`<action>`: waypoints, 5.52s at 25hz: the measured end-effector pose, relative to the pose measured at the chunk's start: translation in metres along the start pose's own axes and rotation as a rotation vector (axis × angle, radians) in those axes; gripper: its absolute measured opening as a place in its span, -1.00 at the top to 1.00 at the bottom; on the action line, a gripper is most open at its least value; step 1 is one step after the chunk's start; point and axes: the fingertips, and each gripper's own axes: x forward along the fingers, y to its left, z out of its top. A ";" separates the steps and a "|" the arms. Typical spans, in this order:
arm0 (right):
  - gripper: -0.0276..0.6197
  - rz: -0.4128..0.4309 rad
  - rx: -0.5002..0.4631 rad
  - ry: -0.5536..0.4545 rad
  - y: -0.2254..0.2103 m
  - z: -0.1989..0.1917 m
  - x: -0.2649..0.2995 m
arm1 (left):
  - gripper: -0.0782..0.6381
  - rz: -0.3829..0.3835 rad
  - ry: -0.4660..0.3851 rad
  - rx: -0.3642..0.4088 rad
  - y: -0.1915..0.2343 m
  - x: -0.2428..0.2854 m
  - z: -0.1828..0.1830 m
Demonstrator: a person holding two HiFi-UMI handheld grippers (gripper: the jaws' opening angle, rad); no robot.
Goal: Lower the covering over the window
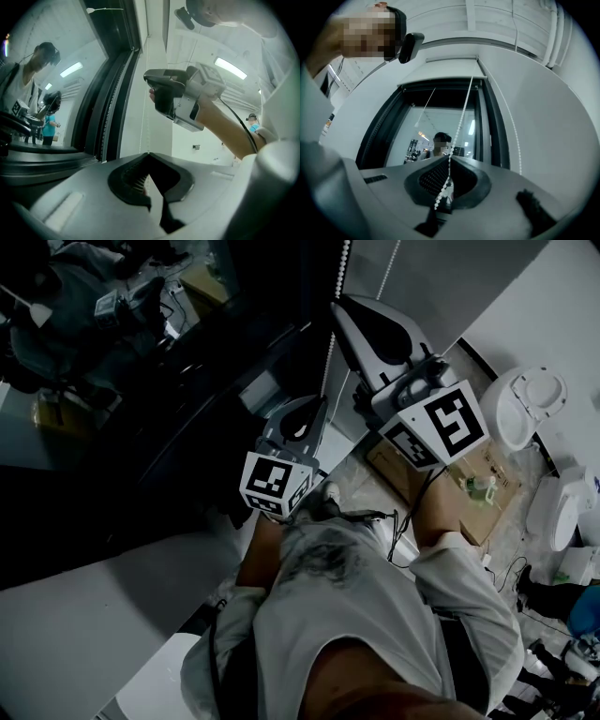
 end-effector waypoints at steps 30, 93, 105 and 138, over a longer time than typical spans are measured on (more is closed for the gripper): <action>0.84 -0.037 0.107 0.233 0.028 -0.123 -0.042 | 0.54 -0.050 0.170 -0.051 0.003 -0.031 -0.076; 0.84 0.008 0.188 0.541 0.093 -0.238 -0.100 | 0.74 -0.109 0.021 -0.036 0.007 0.006 0.036; 0.57 0.054 0.196 0.325 0.068 -0.151 -0.101 | 0.74 -0.084 0.013 -0.039 0.011 0.002 0.033; 0.85 0.001 0.092 0.129 0.015 -0.065 -0.029 | 0.74 -0.135 0.100 -0.058 -0.014 0.001 -0.007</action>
